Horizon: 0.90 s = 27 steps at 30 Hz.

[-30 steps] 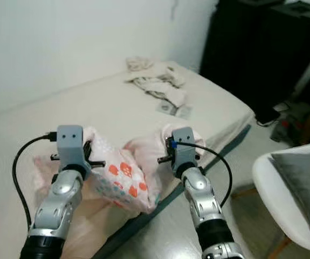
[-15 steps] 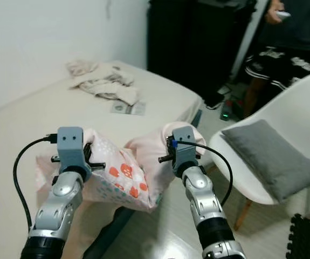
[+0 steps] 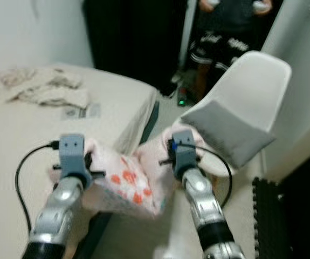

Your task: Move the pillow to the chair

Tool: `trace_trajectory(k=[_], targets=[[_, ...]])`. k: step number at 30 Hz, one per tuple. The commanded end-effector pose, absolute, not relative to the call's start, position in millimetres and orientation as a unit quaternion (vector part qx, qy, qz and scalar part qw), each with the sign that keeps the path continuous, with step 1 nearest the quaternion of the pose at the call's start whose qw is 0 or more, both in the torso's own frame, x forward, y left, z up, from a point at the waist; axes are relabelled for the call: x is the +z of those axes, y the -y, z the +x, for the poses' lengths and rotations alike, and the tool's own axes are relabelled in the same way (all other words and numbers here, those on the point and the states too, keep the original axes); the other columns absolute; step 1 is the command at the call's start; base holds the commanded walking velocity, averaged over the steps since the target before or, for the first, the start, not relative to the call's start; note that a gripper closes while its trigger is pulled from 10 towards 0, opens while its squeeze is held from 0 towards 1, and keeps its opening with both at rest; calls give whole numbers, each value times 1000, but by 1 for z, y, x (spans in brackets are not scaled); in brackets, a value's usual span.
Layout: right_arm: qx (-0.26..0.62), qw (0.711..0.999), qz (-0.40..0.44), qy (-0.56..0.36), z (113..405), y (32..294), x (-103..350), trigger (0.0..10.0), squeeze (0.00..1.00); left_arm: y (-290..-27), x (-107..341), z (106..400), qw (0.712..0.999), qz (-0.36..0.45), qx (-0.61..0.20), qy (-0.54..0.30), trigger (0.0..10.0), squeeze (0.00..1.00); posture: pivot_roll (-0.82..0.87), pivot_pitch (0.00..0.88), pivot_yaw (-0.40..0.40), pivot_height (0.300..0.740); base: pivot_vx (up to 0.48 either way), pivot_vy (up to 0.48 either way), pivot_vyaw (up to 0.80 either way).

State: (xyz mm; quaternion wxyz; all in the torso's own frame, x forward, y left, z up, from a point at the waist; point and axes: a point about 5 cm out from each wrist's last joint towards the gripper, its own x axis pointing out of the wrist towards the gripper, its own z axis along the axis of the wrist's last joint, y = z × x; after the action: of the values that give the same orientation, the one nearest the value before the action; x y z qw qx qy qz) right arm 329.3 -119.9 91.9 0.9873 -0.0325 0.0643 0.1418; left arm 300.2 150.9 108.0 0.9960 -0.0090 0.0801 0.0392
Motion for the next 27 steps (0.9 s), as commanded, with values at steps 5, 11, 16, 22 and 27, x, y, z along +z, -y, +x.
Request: trace_trajectory(k=[5,11,16,22,27], targets=[[157,986,-30,-48,328,110,96,10000,0,-150,108,299,997,11,32,-68,10000,0,28,85,-46,740,0,0,-800],[152,986,-31,-54,327,113,93,10000,0,-150,108,298,997,11,30,-70,10000,0,34,84,-36,740,0,0,-800],[145,987,-28,-56,327,113,90,10000,0,-151,109,300,997,21,25,-69,10000,0,42,82,-18,740,0,0,-800],[133,989,-19,-62,324,111,85,10000,0,-153,105,302,996,33,15,-83,10000,0,46,81,18,740,0,0,-800],[121,990,-17,-64,323,116,83,10000,0,-150,104,304,995,44,2,-86,10000,0,41,81,27,740,0,0,-800]])
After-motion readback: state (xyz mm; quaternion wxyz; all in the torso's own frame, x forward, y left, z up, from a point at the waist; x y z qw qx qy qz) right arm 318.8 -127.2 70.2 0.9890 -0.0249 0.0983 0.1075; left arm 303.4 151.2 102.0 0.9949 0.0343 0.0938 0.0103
